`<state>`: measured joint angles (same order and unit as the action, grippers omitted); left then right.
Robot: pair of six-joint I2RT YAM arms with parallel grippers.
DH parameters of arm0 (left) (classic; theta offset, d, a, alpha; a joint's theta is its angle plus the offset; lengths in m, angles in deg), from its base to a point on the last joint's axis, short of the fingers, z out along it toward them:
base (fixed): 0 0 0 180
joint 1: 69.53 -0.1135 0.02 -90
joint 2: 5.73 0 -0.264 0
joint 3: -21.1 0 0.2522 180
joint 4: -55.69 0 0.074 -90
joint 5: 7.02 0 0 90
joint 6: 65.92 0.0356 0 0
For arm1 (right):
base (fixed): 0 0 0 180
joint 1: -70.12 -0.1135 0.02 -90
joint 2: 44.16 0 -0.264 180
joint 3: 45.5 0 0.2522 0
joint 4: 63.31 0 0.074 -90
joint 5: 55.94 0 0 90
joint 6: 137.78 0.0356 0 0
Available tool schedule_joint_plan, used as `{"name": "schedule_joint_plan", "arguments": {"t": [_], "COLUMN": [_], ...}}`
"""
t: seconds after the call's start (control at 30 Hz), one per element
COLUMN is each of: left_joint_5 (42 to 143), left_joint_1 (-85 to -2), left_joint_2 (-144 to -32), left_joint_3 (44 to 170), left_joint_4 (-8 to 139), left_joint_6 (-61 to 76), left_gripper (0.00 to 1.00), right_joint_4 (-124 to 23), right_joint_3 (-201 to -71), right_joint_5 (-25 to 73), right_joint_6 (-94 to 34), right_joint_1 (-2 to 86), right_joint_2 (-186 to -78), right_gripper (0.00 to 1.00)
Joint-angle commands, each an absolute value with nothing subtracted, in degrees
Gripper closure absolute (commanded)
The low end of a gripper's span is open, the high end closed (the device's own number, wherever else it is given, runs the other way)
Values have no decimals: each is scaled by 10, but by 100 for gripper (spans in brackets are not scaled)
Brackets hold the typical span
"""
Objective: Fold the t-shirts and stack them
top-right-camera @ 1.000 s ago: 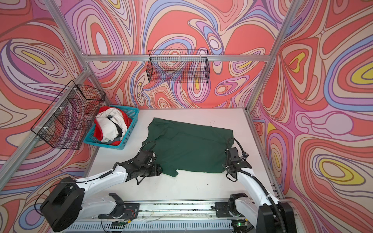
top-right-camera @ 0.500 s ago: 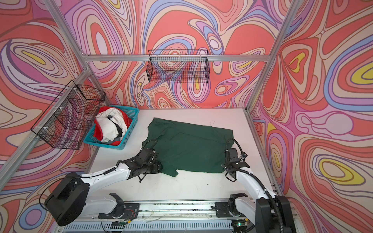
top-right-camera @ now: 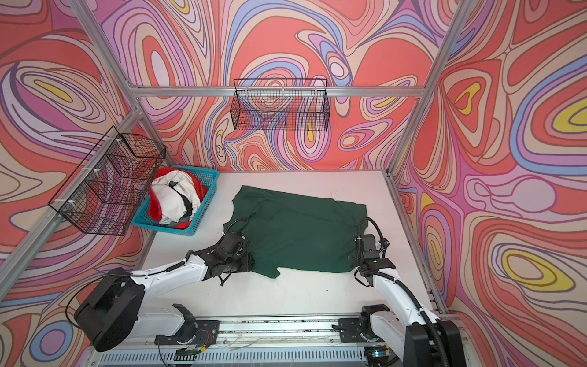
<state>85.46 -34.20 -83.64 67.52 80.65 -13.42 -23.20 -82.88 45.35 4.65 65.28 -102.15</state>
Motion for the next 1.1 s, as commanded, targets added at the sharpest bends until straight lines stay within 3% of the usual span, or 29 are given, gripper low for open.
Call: {"name": "schedule_joint_plan", "arguments": {"t": [0.0, 0.07, 0.2, 0.53, 0.83, 1.07], "left_joint_5": [849, 848, 844, 857, 847, 838], "left_joint_1": [-339, -338, -339, -339, -339, -339], "left_joint_2": [-855, -859, -852, -748, -720, -726], "left_joint_3": [688, 690, 704, 758, 774, 777], "left_joint_4": [810, 810, 836, 970, 998, 1009], "left_joint_6": [-130, -130, -121, -120, -127, -125], "left_gripper": [63, 71, 100, 100, 100, 100], "right_joint_4": [-241, -240, -237, -288, -326, -228], "right_joint_3": [-821, -823, -823, -802, -770, -775], "right_joint_5": [458, 462, 465, 442, 421, 452], "right_joint_6": [57, 55, 52, 45, 56, 77], "right_joint_1": [656, 657, 657, 657, 657, 656], "right_joint_2": [-1024, -1021, -1018, -1044, -1093, -1005], "right_gripper": [65, 65, 65, 63, 64, 68]}}
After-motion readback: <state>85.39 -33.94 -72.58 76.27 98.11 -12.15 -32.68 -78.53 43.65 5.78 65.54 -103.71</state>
